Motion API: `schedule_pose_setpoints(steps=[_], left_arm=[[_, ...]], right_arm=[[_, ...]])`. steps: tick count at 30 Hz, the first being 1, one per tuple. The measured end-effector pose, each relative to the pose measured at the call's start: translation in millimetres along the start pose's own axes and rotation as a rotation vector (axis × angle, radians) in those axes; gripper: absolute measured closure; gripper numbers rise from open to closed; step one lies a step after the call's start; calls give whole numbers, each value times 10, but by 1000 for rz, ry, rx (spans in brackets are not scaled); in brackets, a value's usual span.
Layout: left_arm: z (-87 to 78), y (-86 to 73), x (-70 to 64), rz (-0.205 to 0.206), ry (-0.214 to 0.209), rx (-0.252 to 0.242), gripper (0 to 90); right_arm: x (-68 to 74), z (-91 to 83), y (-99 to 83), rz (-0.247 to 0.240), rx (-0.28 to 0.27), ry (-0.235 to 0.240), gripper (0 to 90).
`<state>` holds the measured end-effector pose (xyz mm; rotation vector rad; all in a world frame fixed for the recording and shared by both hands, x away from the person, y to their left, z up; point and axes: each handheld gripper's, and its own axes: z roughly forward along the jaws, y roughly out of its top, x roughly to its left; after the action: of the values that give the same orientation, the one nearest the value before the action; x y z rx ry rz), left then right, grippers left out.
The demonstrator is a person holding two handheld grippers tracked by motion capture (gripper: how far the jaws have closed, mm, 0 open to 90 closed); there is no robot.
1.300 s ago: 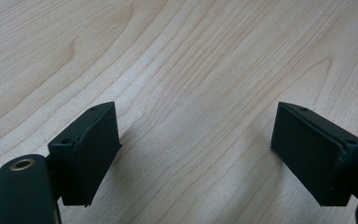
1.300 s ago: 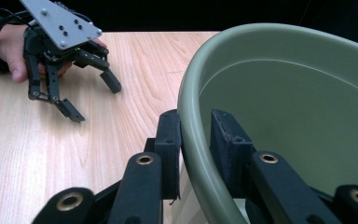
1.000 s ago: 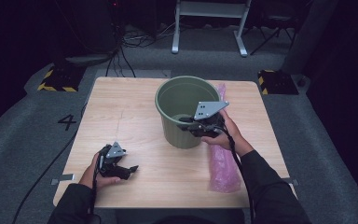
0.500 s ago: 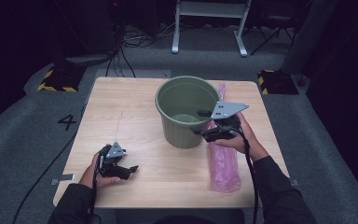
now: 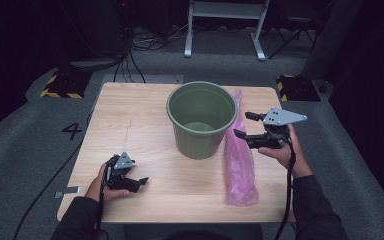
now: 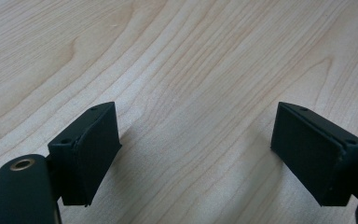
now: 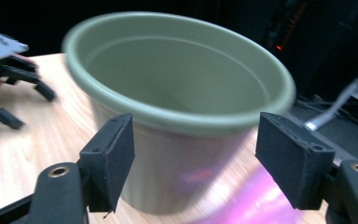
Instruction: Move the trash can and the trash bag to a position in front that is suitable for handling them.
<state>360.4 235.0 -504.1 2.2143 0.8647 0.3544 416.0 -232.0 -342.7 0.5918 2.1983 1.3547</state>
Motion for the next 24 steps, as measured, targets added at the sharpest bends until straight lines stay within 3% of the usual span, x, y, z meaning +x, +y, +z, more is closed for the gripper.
schedule_pose_setpoints(steps=[2,5,6,7,11,14,15,18,21,24], left_arm=[[0,0,0,0,0,0,151],[0,0,0,0,0,0,151],[0,0,0,0,0,0,151],[0,0,0,0,0,0,151],[0,0,0,0,0,0,151],[0,0,0,1,0,0,151],[0,0,0,1,0,0,151],[0,0,0,0,0,0,151],[0,0,0,0,0,0,152],[0,0,0,0,0,0,151]], right_arm=[[-72,16,-122,-1,53,-91,299],[-152,88,-324,30,123,-124,309],[-152,88,-324,30,123,-124,309],[-207,179,-510,54,183,-138,310],[-268,351,-819,120,246,-110,308],[-290,462,-996,198,272,-60,296],[-290,462,-996,198,272,-60,296],[-223,626,-1153,182,363,-67,332],[-210,671,-1202,185,381,-68,387],[-178,724,-1306,194,407,-36,470]])
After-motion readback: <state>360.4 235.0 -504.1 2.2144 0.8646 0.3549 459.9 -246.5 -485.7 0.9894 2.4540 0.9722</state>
